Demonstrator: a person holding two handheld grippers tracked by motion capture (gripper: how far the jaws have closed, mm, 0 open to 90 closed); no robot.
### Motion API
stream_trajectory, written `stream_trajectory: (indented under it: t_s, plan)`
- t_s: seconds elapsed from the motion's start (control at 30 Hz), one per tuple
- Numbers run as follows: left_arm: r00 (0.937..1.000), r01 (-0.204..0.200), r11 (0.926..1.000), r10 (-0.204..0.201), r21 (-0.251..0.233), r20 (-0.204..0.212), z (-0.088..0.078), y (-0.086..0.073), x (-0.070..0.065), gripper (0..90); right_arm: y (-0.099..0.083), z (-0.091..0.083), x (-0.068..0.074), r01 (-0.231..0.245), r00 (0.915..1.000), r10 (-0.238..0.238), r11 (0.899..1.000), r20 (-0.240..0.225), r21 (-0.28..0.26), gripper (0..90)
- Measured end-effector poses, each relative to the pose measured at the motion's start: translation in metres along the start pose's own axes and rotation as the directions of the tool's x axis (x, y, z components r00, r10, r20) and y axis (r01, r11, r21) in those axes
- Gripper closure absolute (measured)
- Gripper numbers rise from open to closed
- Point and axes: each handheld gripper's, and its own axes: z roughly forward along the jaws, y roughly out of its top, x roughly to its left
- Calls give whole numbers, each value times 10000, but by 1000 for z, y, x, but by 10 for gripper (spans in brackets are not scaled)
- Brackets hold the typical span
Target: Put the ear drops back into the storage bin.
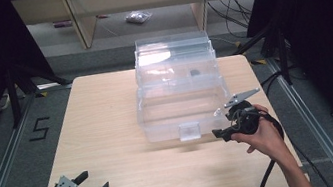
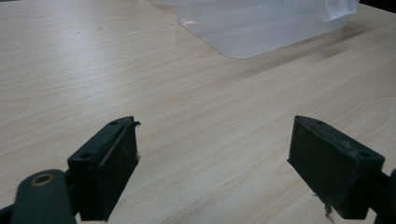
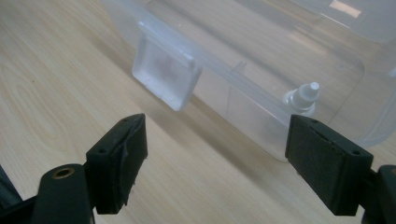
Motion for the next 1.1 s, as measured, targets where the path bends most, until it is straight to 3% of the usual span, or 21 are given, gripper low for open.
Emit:
stream_trajectory:
  t_s: [0.1, 0.13, 0.17, 0.2, 0.23, 0.27, 0.33, 0.37, 0.6, 0.63, 0.77, 0.83, 0.9, 0.93, 0.97, 1.0, 1.03, 1.07, 1.1]
  plan:
    - [10000, 25, 10000, -25, -43, 12, 0, 0, 0, 149, -4, -1, 4, -73, 10000, 73, 9999, -66, -82, 217]
    - [10000, -2, 10000, 2, -18, 13, 0, 0, 0, 149, -6, 0, 4, 204, 9998, -205, 9997, -59, -136, 218]
    - [10000, -22, 10000, 22, 2, 27, -1, 0, 0, 149, -8, 0, 7, -42, 9999, 40, 9999, -108, -158, 218]
    - [10000, -12, 10000, 12, -2, 17, -1, 0, 0, 149, -9, 2, 6, 368, 9993, -369, 9988, -28, -335, 218]
    - [10000, -82, 9999, 82, 74, -10, -1, 1, 0, 149, -10, 0, 9, 186, 9997, -187, 9998, -147, -86, 216]
    - [10000, -61, 10000, 61, 50, 4, -1, 1, -1, 149, -12, 1, 9, 386, 9992, -389, 9990, -109, -211, 214]
    - [10000, -39, 10000, 39, 20, 46, -1, 1, -1, 149, -14, 0, 12, 238, 9996, -242, 9994, -169, -238, 212]
    - [10000, -28, 10000, 28, -3, 63, -1, 0, -1, 149, -16, 1, 13, 409, 9991, -412, 9989, -120, -224, 213]
    - [9999, -20, 10000, 20, 12, 104, 0, 0, -1, 148, -29, 5, 19, 258, 9996, -263, 9987, -103, -443, 203]
    - [9999, -15, 10000, 15, 1, 106, 0, 0, -1, 148, -30, 6, 18, 536, 9985, -542, 9972, -83, -528, 200]
    - [9999, -130, 9999, 130, 44, 74, -2, 1, -1, 147, -34, 10, 18, 490, 9988, -489, 9960, 31, -746, 192]
    - [9999, -50, 10000, 51, -80, 94, -1, 1, -1, 147, -35, 11, 21, -6, 10000, 6, 9956, -5, -942, 192]
    - [9999, -115, 9999, 115, -52, 99, -1, 1, -1, 147, -36, 11, 19, 450, 9990, -440, 9927, 112, -1117, 187]
    - [9999, -101, 9999, 102, -92, 113, -1, 1, -1, 146, -38, 13, 21, 129, 9999, -119, 9925, 88, -1214, 185]
    - [9999, -97, 9999, 98, -106, 103, -1, 1, -2, 147, -38, 13, 21, 221, 9998, -219, 9946, 26, -1017, 185]
    - [9999, -124, 9998, 126, -124, 103, -1, 1, -2, 146, -39, 14, 23, -45, 10000, 45, 9939, -9, -1100, 185]
    - [9998, -170, 9998, 172, -145, 128, -1, 1, -2, 146, -40, 15, 21, 212, 9998, -204, 9941, 81, -1064, 185]
    - [9999, -130, 9997, 133, -198, 102, 0, 1, -3, 146, -41, 16, 22, 16, 10000, -24, 9957, -80, -931, 187]
    - [9996, -266, 9996, 266, -17, 35, -2, 1, -2, 146, -42, 17, 22, 37, 10000, -40, 9950, -24, -994, 188]
